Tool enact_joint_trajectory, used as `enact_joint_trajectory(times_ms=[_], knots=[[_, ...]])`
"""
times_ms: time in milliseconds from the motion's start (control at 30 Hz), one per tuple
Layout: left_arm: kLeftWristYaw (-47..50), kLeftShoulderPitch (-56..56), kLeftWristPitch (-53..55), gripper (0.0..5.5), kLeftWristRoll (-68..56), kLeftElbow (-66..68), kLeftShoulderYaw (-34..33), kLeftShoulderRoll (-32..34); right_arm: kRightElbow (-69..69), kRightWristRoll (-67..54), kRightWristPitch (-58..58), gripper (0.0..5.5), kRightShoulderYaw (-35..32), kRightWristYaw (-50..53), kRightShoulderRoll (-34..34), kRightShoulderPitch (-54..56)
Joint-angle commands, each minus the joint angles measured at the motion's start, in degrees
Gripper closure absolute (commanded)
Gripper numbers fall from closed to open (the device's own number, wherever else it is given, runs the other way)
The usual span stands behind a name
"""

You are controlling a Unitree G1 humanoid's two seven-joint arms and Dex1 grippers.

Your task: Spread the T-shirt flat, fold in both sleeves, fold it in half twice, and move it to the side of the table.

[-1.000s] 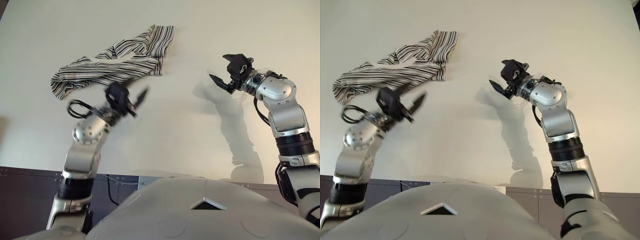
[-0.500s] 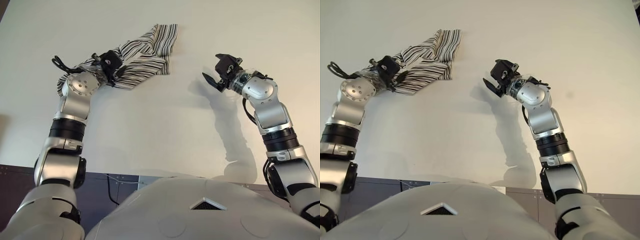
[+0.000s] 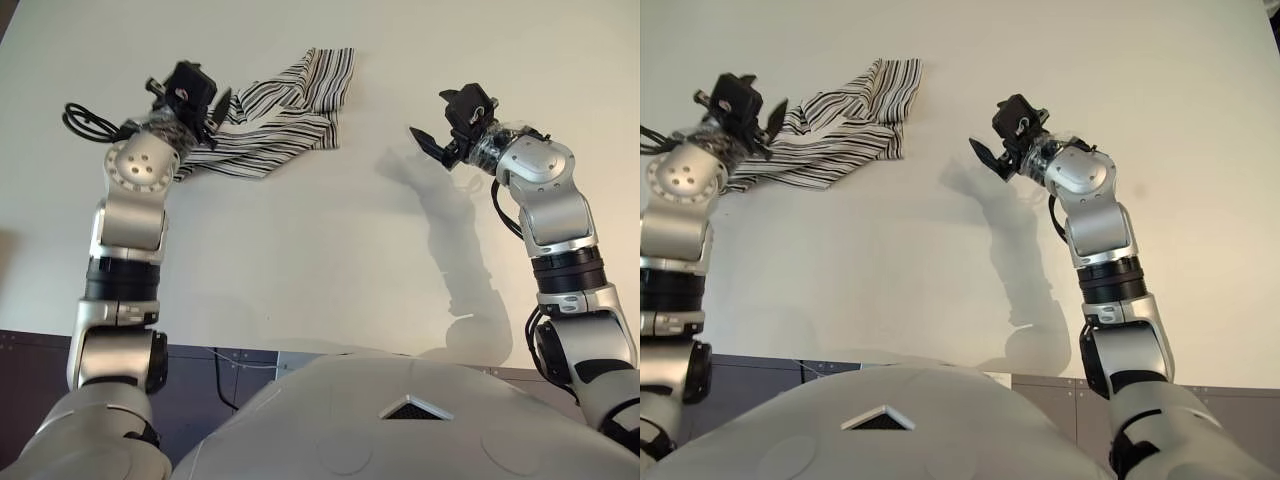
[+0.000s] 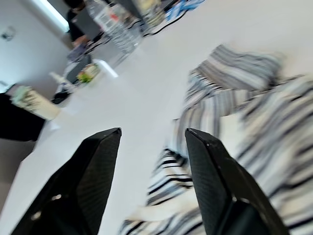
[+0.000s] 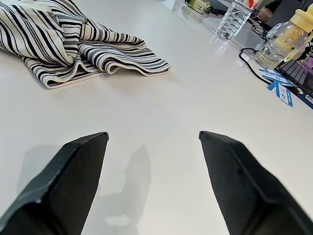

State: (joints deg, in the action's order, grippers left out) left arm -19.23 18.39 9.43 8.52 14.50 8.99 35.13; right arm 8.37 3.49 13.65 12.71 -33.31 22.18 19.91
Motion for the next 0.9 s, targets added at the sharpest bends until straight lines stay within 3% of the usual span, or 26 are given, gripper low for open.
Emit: enact_joint_trajectory(times_ms=[33, 200, 433, 533, 600, 733, 900], knots=[[-14.23, -3.88, -5.54, 3.06, 4.24, 3.76, 13.04, -0.26, -1.03, 0.37, 0.18, 2.07, 1.06, -0.15, -1.12, -0.36], [-18.09, -20.07, -8.37, 3.06, -5.69, -20.57, 9.00, 1.20, -17.77, -10.65, 7.18, 2.07, -0.36, -7.96, 0.09, -9.19], [-9.38, -20.83, -8.18, 3.06, -3.90, -20.76, -0.04, -1.06, -26.34, -22.97, 13.68, 2.07, -7.67, -21.46, 12.43, -12.37], [-6.12, -21.54, 4.06, 3.06, -20.13, -34.57, -7.72, -8.38, -28.87, -25.89, 15.74, 2.07, -7.67, -24.79, 15.88, -14.43], [-7.20, -19.52, 10.18, 3.06, -30.51, -39.12, -13.91, -8.51, -28.27, -21.87, 12.72, 2.07, -4.35, -22.98, 15.72, -17.91], [-17.98, -21.60, 8.54, 3.06, -28.98, -29.62, -19.98, 3.56, -26.56, -15.01, 7.87, 2.07, 1.04, -18.38, 13.94, -23.35], [-25.65, -23.70, 4.19, 3.06, -27.98, -17.60, -21.44, 7.23, -23.10, -11.86, 5.74, 2.07, 4.99, -14.19, 9.09, -22.54]])
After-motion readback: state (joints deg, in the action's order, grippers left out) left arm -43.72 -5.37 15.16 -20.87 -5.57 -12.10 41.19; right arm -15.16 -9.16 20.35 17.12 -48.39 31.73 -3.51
